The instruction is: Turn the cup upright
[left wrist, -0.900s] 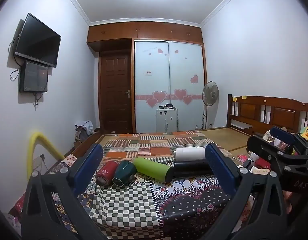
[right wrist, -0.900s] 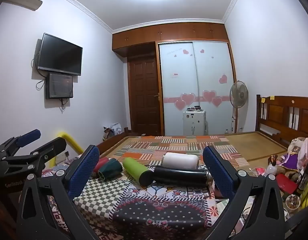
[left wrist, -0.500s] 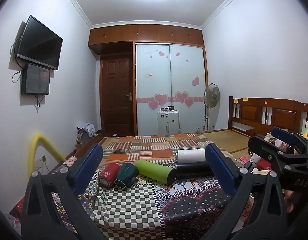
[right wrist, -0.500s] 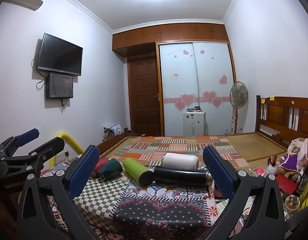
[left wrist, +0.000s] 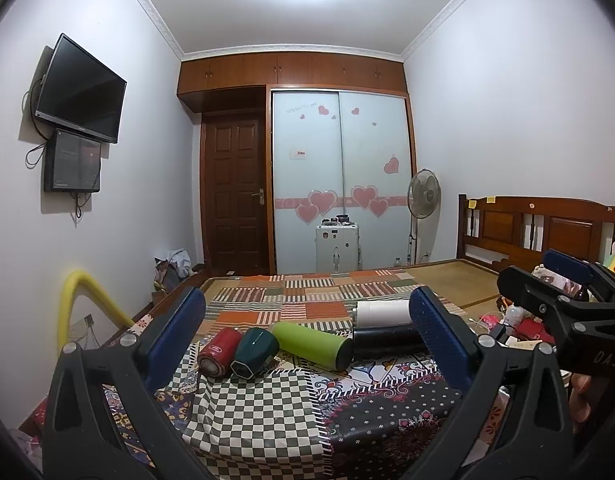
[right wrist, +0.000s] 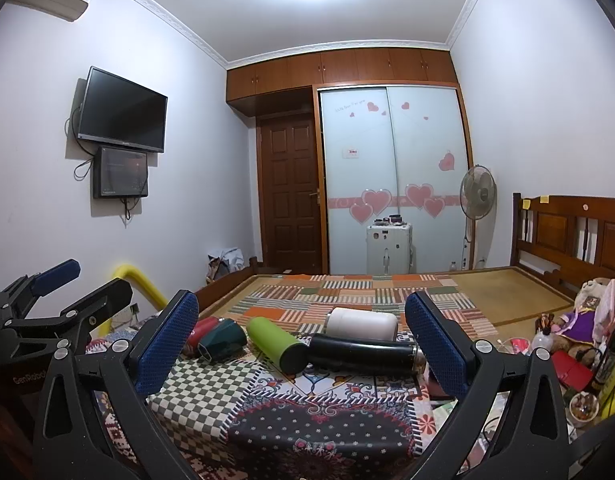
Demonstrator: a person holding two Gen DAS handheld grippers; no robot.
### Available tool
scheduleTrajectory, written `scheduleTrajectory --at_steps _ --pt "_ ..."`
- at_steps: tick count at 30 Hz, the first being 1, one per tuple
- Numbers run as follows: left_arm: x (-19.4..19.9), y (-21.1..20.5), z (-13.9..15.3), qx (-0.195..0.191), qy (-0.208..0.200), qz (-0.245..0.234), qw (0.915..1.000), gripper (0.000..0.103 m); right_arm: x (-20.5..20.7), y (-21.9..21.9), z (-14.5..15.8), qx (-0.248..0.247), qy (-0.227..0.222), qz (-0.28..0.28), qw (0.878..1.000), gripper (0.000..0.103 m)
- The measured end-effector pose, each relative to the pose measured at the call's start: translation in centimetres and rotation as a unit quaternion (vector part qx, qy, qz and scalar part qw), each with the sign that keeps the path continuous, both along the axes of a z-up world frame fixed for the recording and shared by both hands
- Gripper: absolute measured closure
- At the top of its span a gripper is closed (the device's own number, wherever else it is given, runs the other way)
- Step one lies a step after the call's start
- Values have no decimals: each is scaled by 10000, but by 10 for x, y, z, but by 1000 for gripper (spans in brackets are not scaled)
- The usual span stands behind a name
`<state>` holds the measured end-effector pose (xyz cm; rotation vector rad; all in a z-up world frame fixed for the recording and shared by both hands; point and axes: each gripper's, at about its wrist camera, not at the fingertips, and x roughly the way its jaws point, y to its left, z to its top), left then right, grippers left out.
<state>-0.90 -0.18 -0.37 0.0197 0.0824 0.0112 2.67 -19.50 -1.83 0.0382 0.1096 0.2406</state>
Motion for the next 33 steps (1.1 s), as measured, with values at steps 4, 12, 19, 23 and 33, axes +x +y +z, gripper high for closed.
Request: scheduleTrajectory --at_steps 4,12,19,23,33 --pt "0 2 0 -40 -6 -7 10000 0 0 1 0 5 -13 1 10000 0" --pt "-1 6 1 -91 6 -7 10000 0 -1 0 0 26 -49 25 10000 0" --pt "0 7 1 -154 21 -8 9999 0 -1 1 1 41 -46 51 10000 0" --pt "0 9 2 -154 25 -4 9999 0 -2 1 2 30 -58 64 10000 0" --pt "-3 8 3 -127 -25 6 9999 0 -2 2 2 33 -59 89 9999 0"
